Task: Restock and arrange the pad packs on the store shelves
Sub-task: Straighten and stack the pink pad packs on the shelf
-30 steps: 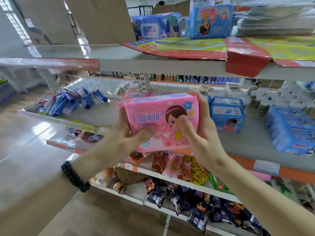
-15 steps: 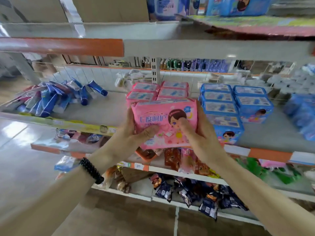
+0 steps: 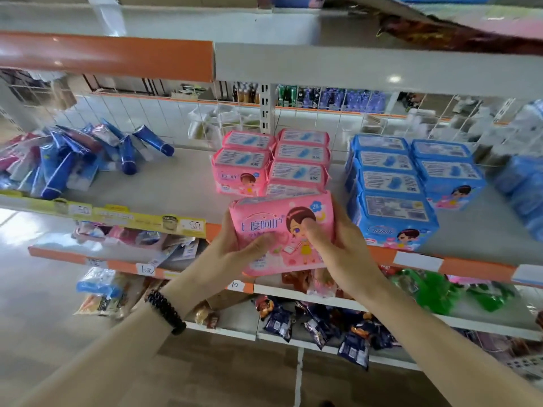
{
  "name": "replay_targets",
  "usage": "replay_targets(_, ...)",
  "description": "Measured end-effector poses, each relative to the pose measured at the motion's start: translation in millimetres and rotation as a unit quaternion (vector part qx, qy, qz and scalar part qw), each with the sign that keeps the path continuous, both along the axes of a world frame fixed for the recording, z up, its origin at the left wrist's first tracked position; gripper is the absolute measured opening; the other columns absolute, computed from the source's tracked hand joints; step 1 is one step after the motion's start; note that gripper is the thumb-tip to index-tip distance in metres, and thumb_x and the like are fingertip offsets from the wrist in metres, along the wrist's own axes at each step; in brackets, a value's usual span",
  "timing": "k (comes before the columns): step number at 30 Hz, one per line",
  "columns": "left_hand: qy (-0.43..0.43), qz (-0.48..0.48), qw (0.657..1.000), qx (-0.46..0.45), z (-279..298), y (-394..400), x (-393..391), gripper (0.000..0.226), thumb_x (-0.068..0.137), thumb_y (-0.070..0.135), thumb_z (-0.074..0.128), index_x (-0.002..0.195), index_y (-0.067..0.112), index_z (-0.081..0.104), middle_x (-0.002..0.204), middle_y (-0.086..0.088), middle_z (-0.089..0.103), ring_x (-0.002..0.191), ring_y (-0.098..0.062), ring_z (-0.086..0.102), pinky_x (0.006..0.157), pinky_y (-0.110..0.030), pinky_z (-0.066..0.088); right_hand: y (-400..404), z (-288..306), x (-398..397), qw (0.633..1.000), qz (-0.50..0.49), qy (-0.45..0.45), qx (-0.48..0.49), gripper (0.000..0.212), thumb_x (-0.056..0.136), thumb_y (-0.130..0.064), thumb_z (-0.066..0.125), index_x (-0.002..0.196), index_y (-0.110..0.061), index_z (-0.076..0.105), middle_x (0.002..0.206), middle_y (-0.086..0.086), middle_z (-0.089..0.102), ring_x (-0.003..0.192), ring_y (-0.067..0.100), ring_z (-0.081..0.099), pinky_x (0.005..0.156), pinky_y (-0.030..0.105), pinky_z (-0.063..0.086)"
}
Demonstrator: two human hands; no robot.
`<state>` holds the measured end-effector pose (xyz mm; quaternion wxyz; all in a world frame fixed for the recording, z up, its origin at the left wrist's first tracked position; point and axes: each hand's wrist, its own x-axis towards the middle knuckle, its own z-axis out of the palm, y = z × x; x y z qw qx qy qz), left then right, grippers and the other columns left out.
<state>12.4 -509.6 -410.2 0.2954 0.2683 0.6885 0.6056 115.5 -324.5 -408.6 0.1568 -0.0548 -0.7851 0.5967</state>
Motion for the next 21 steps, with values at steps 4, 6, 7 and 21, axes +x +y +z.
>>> replay_targets(4,0.026,0.042,0.999,-0.020,-4,9,1,0.060,0.087,0.029,0.070,0.136,0.011,0.040,0.116,-0.006,0.073,0.108,-0.023,0.071,0.090,-0.033,0.058,14,-1,-11,0.999,0.016,-0.011,0.036,0.048,0.099,-0.045,0.055,0.142,-0.038,0.036,0.134,-0.013,0.058,0.122,0.005,0.057,0.103,0.033,0.048)
replay_targets(6,0.038,0.067,0.997,-0.025,-3,11,0,0.058,0.087,0.030,0.073,0.133,0.008,0.046,0.112,-0.008,0.074,0.105,-0.025,0.072,0.089,-0.036,0.059,20,-1,-17,0.998,0.033,-0.031,0.036,0.050,0.095,-0.054,0.055,0.140,-0.043,0.036,0.131,-0.014,0.060,0.121,0.010,0.058,0.103,0.047,0.048)
replay_targets(7,0.050,0.074,0.995,-0.034,-3,11,-1,0.054,0.088,0.028,0.073,0.132,0.007,0.049,0.111,-0.008,0.075,0.104,-0.025,0.073,0.089,-0.038,0.059,23,-1,-19,0.998,0.049,-0.037,0.030,0.050,0.095,-0.054,0.055,0.139,-0.043,0.036,0.130,-0.015,0.061,0.121,0.011,0.060,0.102,0.050,0.048)
replay_targets(21,0.128,0.202,0.965,-0.107,8,-33,-60,0.082,0.045,0.062,0.092,0.116,0.040,0.057,0.099,0.019,0.073,0.089,0.002,0.068,0.066,-0.014,0.054,8,5,-86,0.984,0.114,-0.071,0.119,0.060,0.092,-0.046,0.066,0.138,-0.023,0.035,0.109,-0.003,0.069,0.098,0.012,0.068,0.087,0.031,0.055)
